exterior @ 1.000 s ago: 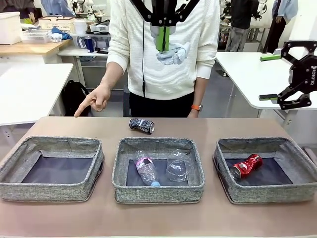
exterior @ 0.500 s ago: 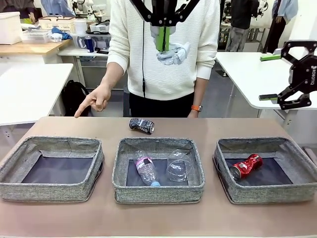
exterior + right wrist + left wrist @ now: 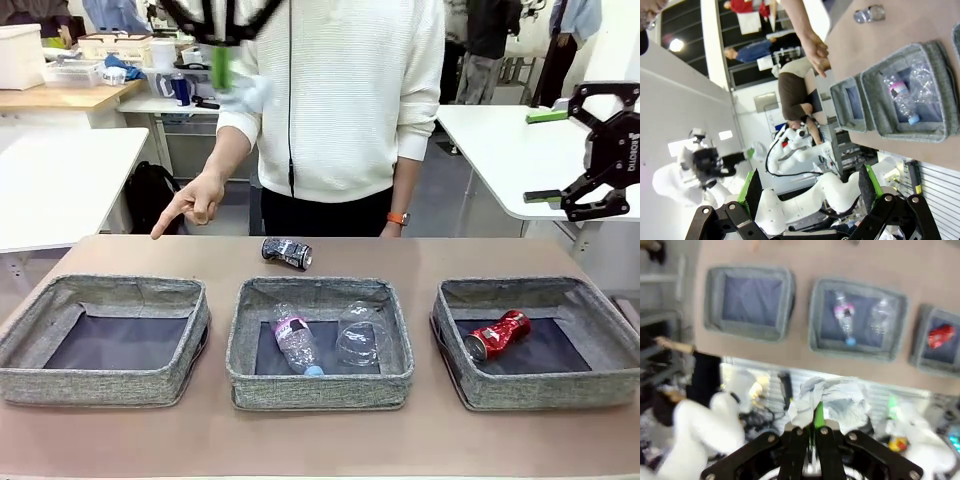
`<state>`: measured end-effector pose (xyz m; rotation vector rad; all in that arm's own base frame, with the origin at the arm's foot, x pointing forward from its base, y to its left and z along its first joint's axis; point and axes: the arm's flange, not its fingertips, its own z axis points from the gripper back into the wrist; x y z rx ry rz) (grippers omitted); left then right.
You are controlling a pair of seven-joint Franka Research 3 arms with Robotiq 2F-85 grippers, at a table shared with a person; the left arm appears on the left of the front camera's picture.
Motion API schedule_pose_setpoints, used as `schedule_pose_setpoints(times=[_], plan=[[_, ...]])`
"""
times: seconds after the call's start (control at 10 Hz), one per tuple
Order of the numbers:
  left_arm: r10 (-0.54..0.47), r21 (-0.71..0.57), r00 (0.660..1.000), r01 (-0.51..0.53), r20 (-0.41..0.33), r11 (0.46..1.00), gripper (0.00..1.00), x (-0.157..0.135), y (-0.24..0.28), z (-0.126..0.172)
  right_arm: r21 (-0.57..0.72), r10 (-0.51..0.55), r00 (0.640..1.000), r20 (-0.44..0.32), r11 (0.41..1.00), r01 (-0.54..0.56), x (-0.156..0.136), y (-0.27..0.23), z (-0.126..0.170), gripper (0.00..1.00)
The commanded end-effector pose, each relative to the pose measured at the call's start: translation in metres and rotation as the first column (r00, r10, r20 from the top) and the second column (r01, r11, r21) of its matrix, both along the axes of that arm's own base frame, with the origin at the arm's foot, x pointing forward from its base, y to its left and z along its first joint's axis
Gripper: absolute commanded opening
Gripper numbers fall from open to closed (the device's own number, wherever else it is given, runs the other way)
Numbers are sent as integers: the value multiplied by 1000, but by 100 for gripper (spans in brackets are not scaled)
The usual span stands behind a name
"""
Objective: Sort the waste into the appropriate baskets.
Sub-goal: Place the picked waste into the Fabric basket indicated by the person.
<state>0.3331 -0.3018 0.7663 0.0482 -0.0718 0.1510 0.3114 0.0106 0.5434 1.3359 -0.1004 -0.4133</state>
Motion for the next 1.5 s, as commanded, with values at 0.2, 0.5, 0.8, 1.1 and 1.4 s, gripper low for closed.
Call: schedule_pose_setpoints(times=[0.2, 0.5, 0.8, 1.1, 1.4], plan=[[131, -101, 991, -132, -13, 986, 1, 0, 156, -100, 23, 1, 1000, 13, 1000, -1, 1, 1, 2, 100], [241, -152, 956, -266, -165, 952, 1, 9, 230, -146, 23, 1, 1000, 13, 1000, -1, 1, 1, 2, 100], [542, -43, 830, -551, -130, 833, 1, 21, 225, -193, 23, 1, 1000, 13, 1000, -1, 1, 1, 2, 100], [340, -96, 921, -362, -188, 927, 1, 15, 249, -174, 23, 1, 1000, 13, 1000, -1, 1, 1, 2, 100], [-58, -159, 968, 19, -244, 987, 1, 32, 236, -232, 23, 1, 1000, 13, 1000, -1, 1, 1, 2, 100]])
